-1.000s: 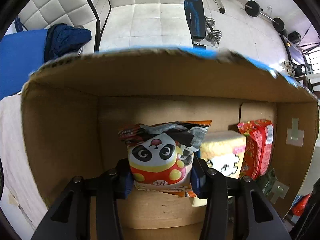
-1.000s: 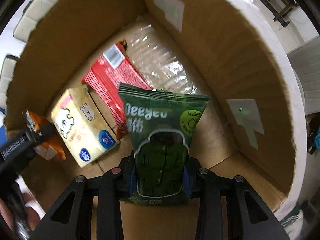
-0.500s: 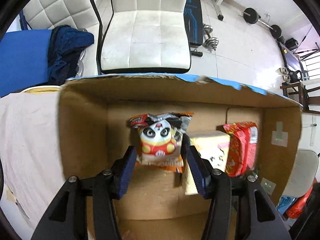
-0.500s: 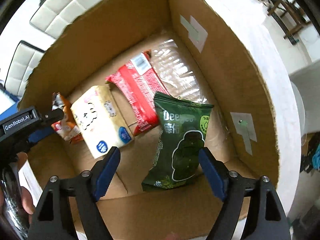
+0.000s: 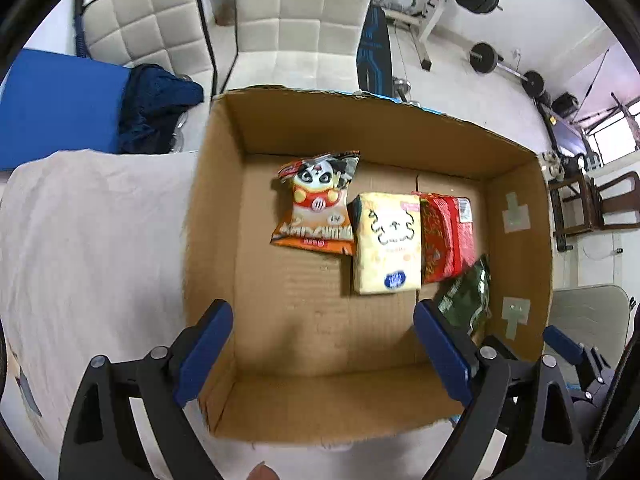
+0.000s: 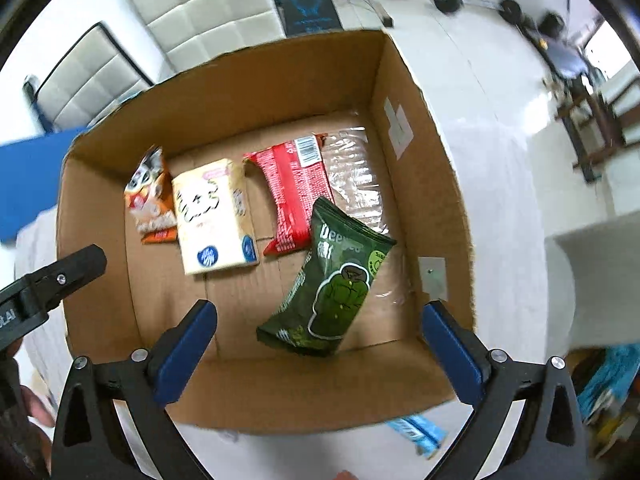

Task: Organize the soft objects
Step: 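Lower both held bags into the box and open both tools, then grasp the lilac towel with the left tool while the right grasps the blue snack bar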

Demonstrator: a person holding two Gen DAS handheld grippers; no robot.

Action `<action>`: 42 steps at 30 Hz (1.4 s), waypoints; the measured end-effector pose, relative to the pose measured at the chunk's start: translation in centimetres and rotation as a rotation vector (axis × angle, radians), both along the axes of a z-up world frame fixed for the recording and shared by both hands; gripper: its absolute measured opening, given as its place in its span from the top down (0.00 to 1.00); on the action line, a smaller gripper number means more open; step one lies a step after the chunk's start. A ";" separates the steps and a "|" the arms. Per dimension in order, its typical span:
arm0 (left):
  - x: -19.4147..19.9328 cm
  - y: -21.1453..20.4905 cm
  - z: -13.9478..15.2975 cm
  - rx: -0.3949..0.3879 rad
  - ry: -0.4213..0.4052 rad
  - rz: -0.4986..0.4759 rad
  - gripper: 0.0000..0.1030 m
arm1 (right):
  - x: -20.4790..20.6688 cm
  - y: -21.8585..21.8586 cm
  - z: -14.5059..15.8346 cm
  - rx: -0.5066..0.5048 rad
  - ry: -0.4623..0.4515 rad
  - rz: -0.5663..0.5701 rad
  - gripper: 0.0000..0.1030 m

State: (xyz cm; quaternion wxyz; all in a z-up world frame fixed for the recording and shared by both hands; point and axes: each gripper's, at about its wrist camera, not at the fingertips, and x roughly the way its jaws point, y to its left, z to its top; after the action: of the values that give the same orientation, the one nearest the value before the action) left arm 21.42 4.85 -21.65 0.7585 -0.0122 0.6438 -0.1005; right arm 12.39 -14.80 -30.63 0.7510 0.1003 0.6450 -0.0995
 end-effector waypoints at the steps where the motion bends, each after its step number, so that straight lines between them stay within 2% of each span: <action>1: -0.9 0.2 0.5 -0.003 -0.011 0.000 0.10 | -0.5 0.3 0.4 -0.015 -0.011 0.020 0.00; 7: -5.2 0.7 3.6 0.034 -0.110 0.009 0.10 | -3.3 1.4 3.4 -0.060 -0.074 0.088 0.00; 10: -7.4 0.9 5.5 0.071 -0.175 0.015 0.10 | -4.9 1.8 5.0 -0.051 -0.113 0.096 0.00; 13: -9.3 1.2 7.0 0.074 -0.211 0.024 0.10 | -6.5 2.2 6.9 -0.048 -0.148 0.109 0.00; 22: -13.1 2.1 10.7 0.047 -0.276 0.048 0.10 | -10.4 3.1 12.1 -0.047 -0.234 0.138 0.00; 29: -14.4 1.8 12.0 0.018 -0.284 0.053 0.10 | -12.0 2.8 13.9 -0.044 -0.264 0.132 0.00; 33: -14.5 2.9 9.8 -0.025 -0.209 0.113 0.10 | -12.9 1.2 12.4 -0.043 -0.221 0.104 0.00; 36: -14.1 4.4 5.4 -0.067 -0.077 0.192 0.10 | -13.5 -0.5 9.8 -0.055 -0.159 0.082 0.00; 40: -14.1 7.5 -1.9 -0.204 0.125 0.369 0.10 | -14.4 -3.3 5.2 -0.059 -0.062 0.042 0.00; 42: -14.2 8.4 -5.4 -0.268 0.212 0.451 0.10 | -14.9 -4.7 2.4 -0.024 -0.006 0.018 0.00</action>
State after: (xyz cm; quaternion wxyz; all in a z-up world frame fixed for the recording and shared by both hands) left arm 7.24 13.26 -27.03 0.6816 -0.2657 0.6817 -0.0117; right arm -2.47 -19.45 -28.21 0.7551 0.0857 0.6422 -0.1004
